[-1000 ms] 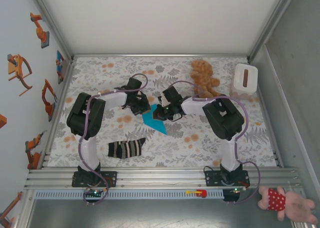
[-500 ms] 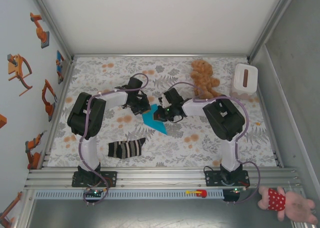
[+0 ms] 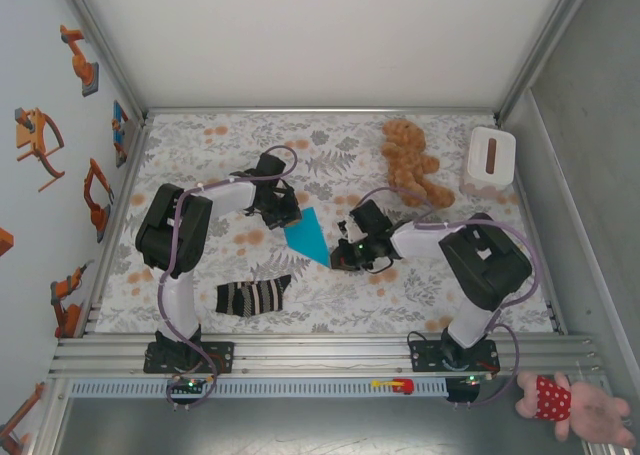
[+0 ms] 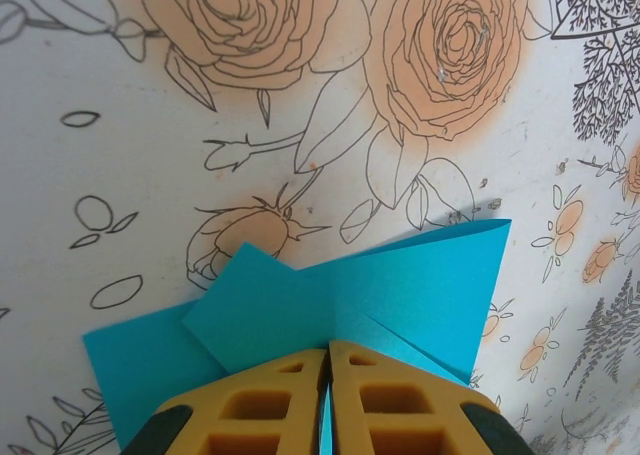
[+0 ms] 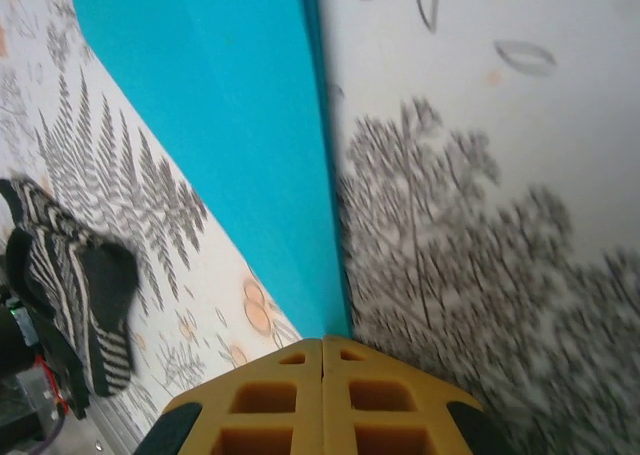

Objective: Fold a paper plane with a square sheet of paper (pick it up from the middle)
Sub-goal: Fourth fold the wing at the center of the table, then turn over the paper at the center of the table.

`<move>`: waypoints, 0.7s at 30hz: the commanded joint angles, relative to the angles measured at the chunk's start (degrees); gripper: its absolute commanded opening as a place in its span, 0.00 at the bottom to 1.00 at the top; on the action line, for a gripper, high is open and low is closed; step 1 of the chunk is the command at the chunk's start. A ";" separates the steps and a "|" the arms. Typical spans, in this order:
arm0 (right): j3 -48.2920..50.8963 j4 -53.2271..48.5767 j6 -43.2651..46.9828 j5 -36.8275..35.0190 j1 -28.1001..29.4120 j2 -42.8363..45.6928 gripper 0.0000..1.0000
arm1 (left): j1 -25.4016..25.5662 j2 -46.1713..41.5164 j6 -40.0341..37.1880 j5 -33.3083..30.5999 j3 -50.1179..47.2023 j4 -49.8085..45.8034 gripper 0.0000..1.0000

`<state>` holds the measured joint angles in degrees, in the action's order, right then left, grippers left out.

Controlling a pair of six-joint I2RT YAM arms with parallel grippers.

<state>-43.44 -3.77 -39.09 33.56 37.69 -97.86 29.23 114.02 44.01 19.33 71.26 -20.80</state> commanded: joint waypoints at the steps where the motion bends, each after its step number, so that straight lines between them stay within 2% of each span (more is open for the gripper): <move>1: 1.68 -4.37 1.97 -2.26 0.36 3.22 0.00 | -0.16 2.88 -1.99 -5.04 -0.81 -5.39 0.12; 6: -0.04 3.22 -1.36 -6.98 0.28 8.32 0.00 | -0.15 -3.33 -2.08 1.77 1.08 -0.06 0.16; 8: -1.82 4.95 -2.31 -9.32 0.27 7.95 0.05 | -0.15 -6.63 -0.65 2.78 0.11 2.94 0.20; 12: -6.52 5.45 -2.40 -12.58 0.28 4.17 0.14 | -0.71 -13.31 2.98 2.64 -5.34 8.94 0.30; 17: -10.77 5.33 -1.73 -10.70 0.19 -1.42 0.25 | -1.45 -20.46 6.80 1.60 -14.17 13.79 0.45; 21: -11.62 5.76 -2.10 -11.05 -0.32 -3.01 0.27 | -1.14 -22.69 9.93 2.27 -19.21 16.93 0.53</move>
<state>-53.80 1.85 -40.97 23.64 37.67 -100.09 27.97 92.05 50.24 20.84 55.00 -6.81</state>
